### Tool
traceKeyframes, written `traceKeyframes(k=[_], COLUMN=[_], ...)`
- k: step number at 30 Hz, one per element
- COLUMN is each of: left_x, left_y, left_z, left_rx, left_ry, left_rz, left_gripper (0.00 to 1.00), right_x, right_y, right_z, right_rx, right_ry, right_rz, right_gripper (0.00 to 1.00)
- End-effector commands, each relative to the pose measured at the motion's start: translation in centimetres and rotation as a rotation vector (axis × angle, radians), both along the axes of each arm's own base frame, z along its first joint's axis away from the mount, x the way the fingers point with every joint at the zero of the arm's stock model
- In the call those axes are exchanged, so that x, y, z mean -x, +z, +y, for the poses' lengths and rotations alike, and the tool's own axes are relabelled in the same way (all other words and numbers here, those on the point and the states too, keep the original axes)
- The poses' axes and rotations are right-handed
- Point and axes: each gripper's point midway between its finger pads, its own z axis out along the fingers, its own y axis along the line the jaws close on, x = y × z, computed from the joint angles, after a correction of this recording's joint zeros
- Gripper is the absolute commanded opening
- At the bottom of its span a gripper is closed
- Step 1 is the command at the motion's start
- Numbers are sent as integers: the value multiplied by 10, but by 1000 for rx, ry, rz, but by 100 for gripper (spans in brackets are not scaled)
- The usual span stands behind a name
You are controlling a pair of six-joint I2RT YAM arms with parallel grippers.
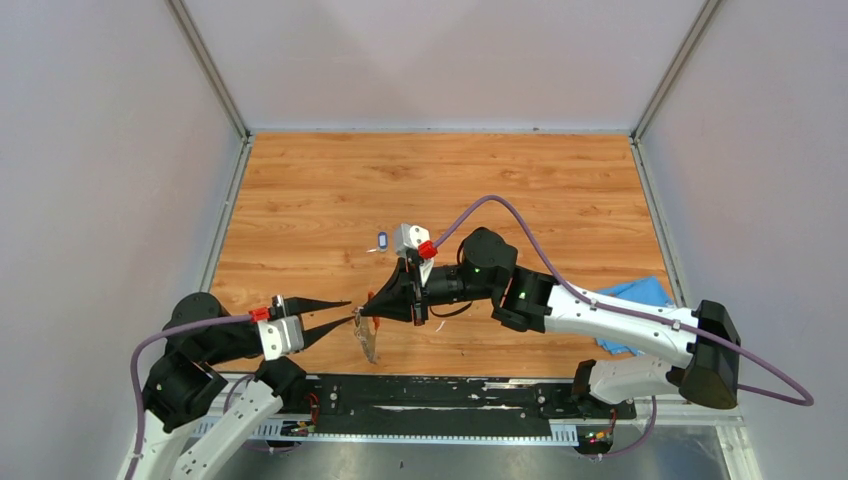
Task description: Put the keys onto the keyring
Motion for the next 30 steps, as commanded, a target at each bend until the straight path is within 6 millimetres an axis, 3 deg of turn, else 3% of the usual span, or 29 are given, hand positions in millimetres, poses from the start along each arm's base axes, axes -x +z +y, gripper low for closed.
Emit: traceKeyframes(k=[1,9,19,30], left_x=[7,4,7,-1], left_y=[-7,-12,-13,-17], left_z=[-8,-8,-6,-1], left_rx=[-26,-58,-67,-100], left_ry=[-83,-77,-82,-50], left_rz=[19,26,12,-90], left_gripper=[30,21,23,3], right_x=[-2,-1,-1,-1], right_y=[21,24,25,27], right_z=[1,0,-3,-4], right_rx=[-67,-68,-65,-75], right_ry=[13,12,8,6], right_rz=[-26,-33,-38,-28], right_gripper=[0,0,0,0])
